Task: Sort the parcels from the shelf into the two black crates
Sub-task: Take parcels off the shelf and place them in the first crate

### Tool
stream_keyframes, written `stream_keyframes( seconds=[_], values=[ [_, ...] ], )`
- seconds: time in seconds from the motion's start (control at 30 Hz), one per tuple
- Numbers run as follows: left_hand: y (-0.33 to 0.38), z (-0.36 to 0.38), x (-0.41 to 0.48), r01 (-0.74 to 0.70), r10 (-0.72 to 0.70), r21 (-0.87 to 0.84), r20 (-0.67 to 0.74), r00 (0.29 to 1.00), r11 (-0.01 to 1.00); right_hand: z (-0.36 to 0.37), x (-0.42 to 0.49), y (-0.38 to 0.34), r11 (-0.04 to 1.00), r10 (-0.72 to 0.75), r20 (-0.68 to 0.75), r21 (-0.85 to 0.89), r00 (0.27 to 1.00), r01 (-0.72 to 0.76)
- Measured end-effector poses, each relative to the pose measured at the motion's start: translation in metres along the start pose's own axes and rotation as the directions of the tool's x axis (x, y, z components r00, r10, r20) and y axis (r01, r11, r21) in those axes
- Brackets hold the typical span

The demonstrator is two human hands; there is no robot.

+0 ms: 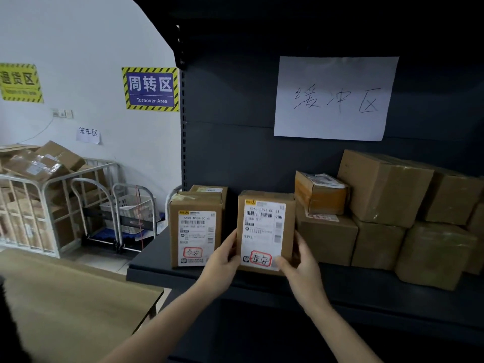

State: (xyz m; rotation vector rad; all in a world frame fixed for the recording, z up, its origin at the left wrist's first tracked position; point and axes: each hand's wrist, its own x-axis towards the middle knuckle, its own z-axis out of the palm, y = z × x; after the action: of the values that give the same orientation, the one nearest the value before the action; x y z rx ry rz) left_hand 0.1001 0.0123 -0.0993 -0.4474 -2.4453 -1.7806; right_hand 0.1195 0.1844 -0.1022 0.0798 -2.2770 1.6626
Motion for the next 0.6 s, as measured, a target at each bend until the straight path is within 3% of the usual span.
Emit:
stream_keyframes(
  seconds=[0.23, 0.37, 0.5, 0.6],
  values=[
    [-0.023, -0.023, -0.009, 0.078, -0.079, 0.012, 0.051, 0.996, 0.997, 0.02, -0.006, 0.006, 0.999, 0.031, 0.052, -0.04, 0.998, -0.029],
    [-0.022, -0.036, -0.016, 0.025, -0.007, 0.093, -0.19, 0.982, 0.995, 0.017, -0.004, 0.005, 0.999, 0.039, 0.064, -0.039, 0.997, -0.036],
    [-0.015, -0.063, -0.029, -0.08, 0.156, 0.187, -0.436, 0.886, 0.979, 0.017, -0.003, 0.003, 0.997, 0.061, 0.09, -0.042, 0.994, -0.058],
    [-0.023, -0.091, -0.023, 0.037, 0.058, 0.17, -0.523, 0.85, 0.985, 0.023, -0.004, 0.002, 0.997, 0.071, 0.091, -0.031, 0.993, -0.069]
  ],
)
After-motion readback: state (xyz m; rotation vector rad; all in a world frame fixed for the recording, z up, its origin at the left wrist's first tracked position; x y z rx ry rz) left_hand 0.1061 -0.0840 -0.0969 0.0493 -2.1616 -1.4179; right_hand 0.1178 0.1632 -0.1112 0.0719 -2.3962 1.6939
